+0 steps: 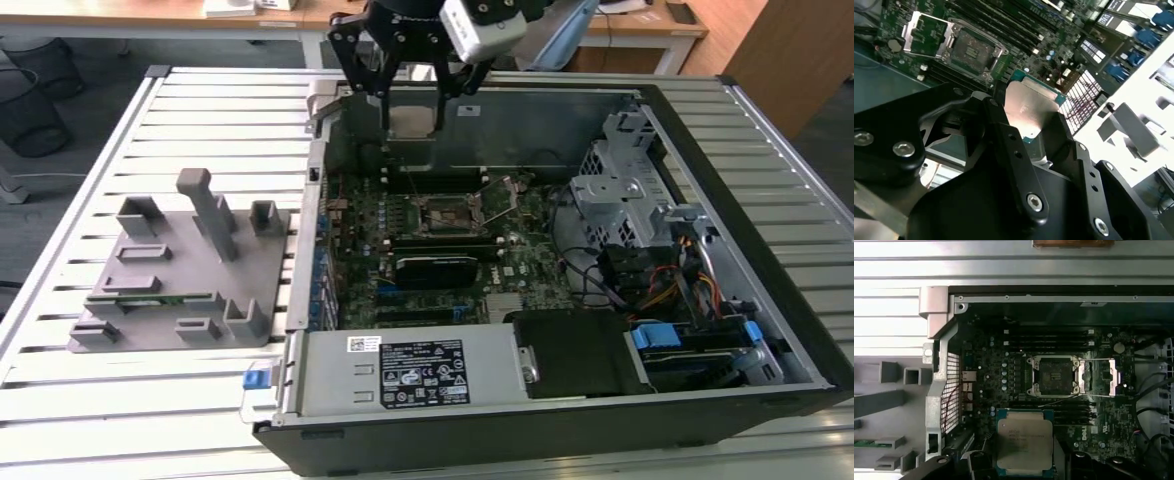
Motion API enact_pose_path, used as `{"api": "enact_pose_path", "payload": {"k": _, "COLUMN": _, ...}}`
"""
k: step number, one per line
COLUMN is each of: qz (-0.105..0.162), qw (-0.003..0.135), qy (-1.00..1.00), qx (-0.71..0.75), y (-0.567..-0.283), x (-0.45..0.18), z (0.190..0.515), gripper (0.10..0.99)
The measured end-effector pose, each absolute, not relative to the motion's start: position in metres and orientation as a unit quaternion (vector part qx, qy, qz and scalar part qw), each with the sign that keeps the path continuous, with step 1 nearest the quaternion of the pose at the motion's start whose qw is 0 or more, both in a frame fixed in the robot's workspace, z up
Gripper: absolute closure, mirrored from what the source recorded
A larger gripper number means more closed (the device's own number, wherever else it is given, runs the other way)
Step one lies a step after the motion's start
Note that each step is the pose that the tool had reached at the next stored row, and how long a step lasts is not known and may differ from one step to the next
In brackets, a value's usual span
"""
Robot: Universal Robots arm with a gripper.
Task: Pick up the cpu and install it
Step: 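Pick up the cpu and move it towards the insertion slot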
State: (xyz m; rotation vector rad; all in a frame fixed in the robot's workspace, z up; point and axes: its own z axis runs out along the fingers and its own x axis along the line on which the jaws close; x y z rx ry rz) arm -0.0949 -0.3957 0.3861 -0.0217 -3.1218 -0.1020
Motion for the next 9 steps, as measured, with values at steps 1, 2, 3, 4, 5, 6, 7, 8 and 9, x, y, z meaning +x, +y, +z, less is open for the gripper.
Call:
{"api": "enact_pose_path", "payload": {"k": 1, "qz": -0.033, "qw": 0.009, "qy": -0.999, "qx": -0.007, "y": -0.395, "x": -0.091, "z": 0.386, "gripper": 0.549}}
{"api": "enact_pose_path", "payload": {"k": 2, "qz": -0.033, "qw": 0.009, "qy": -0.999, "qx": -0.007, "y": -0.395, "x": -0.086, "z": 0.386, "gripper": 0.549}}
{"api": "enact_pose_path", "payload": {"k": 3, "qz": -0.033, "qw": 0.009, "qy": -0.999, "qx": -0.007, "y": -0.394, "x": -0.082, "z": 0.386, "gripper": 0.549}}
{"api": "enact_pose_path", "payload": {"k": 4, "qz": -0.033, "qw": 0.009, "qy": -0.999, "qx": -0.007, "y": -0.393, "x": -0.077, "z": 0.386, "gripper": 0.549}}
{"api": "enact_pose_path", "payload": {"k": 5, "qz": -0.033, "qw": 0.009, "qy": -0.999, "qx": -0.007, "y": -0.393, "x": -0.072, "z": 0.385, "gripper": 0.549}}
{"api": "enact_pose_path", "payload": {"k": 6, "qz": -0.033, "qw": 0.009, "qy": -0.999, "qx": -0.007, "y": -0.392, "x": -0.068, "z": 0.385, "gripper": 0.549}}
{"api": "enact_pose_path", "payload": {"k": 7, "qz": -0.033, "qw": 0.009, "qy": -0.999, "qx": -0.007, "y": -0.391, "x": -0.064, "z": 0.385, "gripper": 0.549}}
{"api": "enact_pose_path", "payload": {"k": 8, "qz": -0.033, "qw": 0.009, "qy": -0.999, "qx": -0.007, "y": -0.389, "x": -0.06, "z": 0.385, "gripper": 0.549}}
{"api": "enact_pose_path", "payload": {"k": 9, "qz": -0.033, "qw": 0.009, "qy": -0.999, "qx": -0.007, "y": -0.388, "x": -0.057, "z": 0.385, "gripper": 0.549}}
